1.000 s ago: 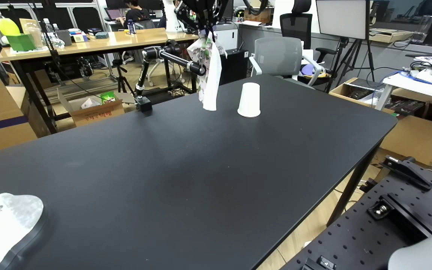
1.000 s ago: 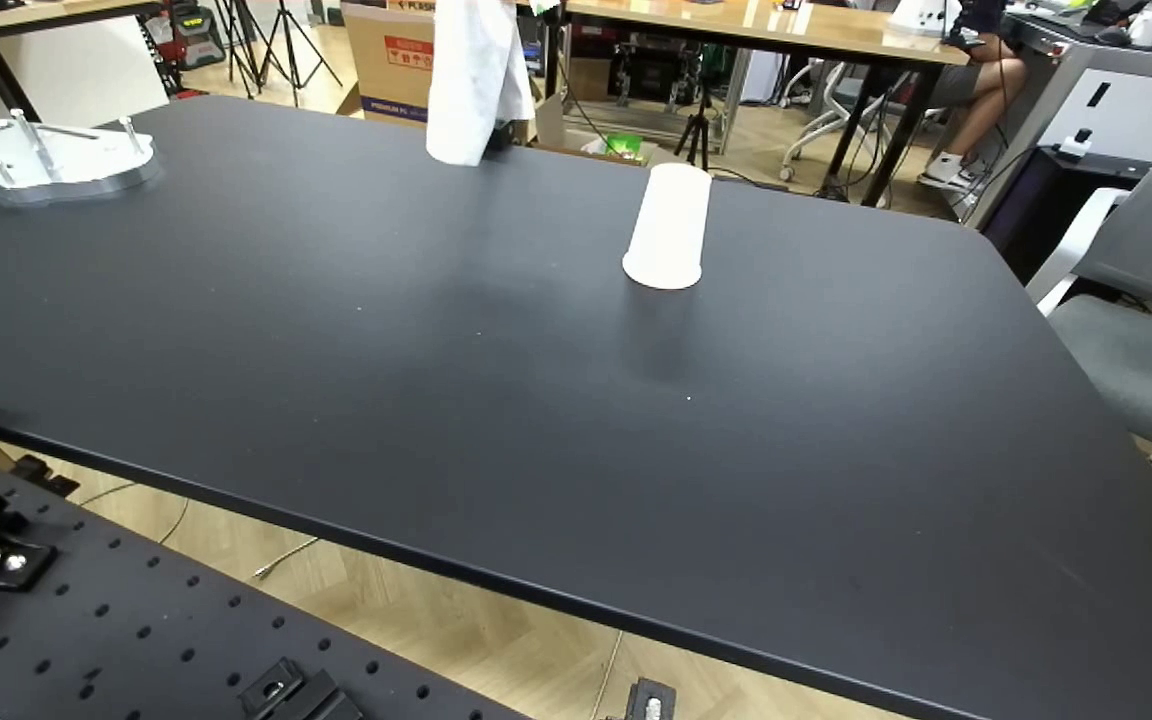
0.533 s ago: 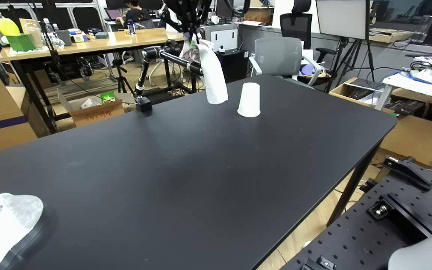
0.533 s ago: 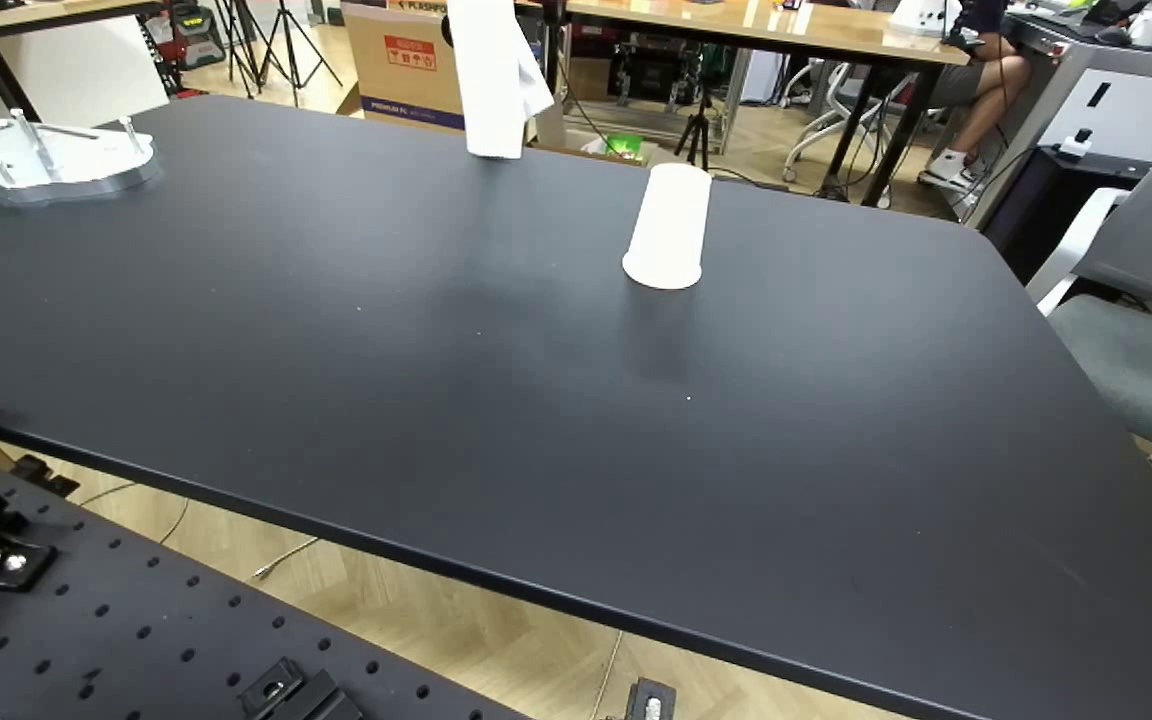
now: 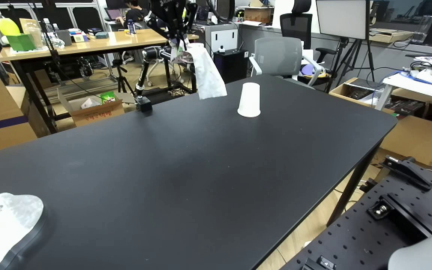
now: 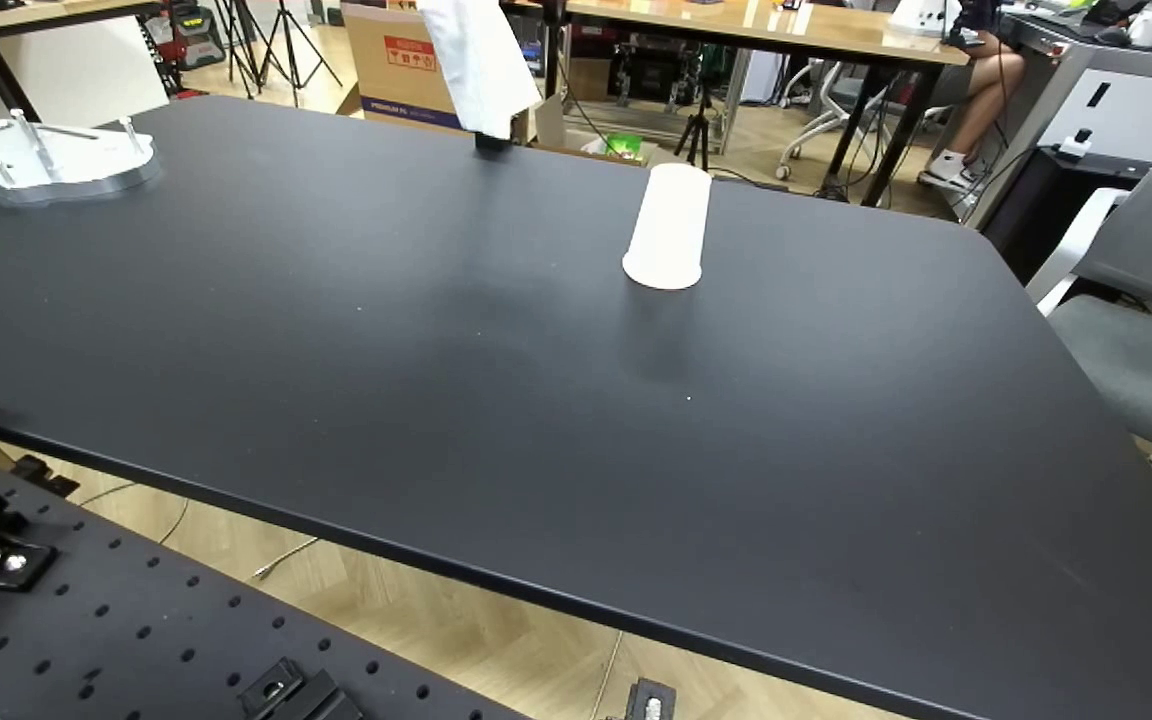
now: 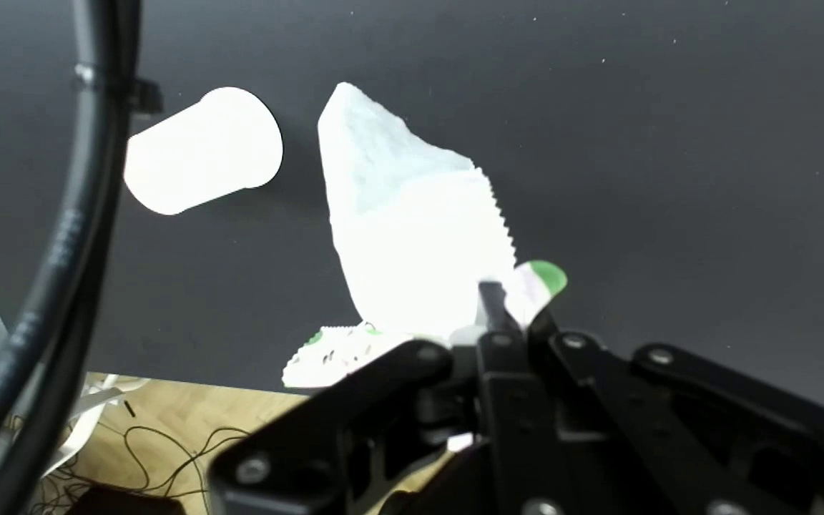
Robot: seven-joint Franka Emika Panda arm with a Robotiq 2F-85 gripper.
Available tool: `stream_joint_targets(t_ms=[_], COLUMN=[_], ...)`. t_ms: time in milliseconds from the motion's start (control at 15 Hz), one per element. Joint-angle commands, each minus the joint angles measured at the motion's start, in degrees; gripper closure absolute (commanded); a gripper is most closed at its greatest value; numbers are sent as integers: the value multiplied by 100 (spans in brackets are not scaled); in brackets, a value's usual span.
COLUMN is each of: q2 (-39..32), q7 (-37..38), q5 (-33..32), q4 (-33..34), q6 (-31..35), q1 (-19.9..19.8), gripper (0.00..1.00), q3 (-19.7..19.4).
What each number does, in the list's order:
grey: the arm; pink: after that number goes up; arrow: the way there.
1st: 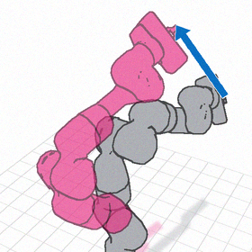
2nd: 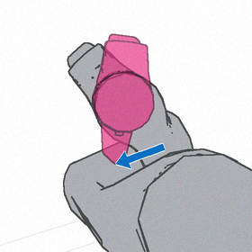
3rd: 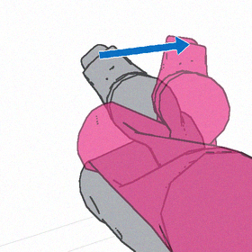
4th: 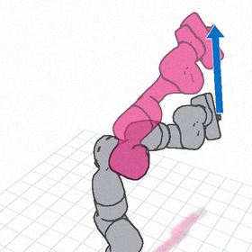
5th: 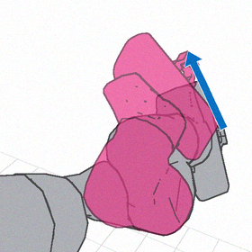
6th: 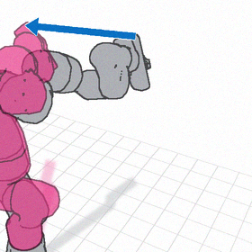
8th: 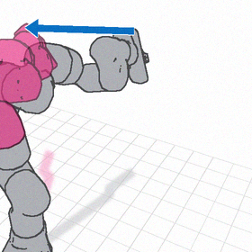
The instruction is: Put the towel on the black thing on top of the table
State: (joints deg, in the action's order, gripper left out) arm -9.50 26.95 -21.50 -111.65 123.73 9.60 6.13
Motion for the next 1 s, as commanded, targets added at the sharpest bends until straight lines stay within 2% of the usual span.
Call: stream_joint_targets(t_ms=[0,600,933], q2=[-154,-247,-199], q7=[-76,-134,-271], q5=[-6,-42,-19], q4=[286,486,516], q6=[-145,-282,-225], q1=[39,96,214], gripper=[65,3,0], q3=[-84,-104,-40])
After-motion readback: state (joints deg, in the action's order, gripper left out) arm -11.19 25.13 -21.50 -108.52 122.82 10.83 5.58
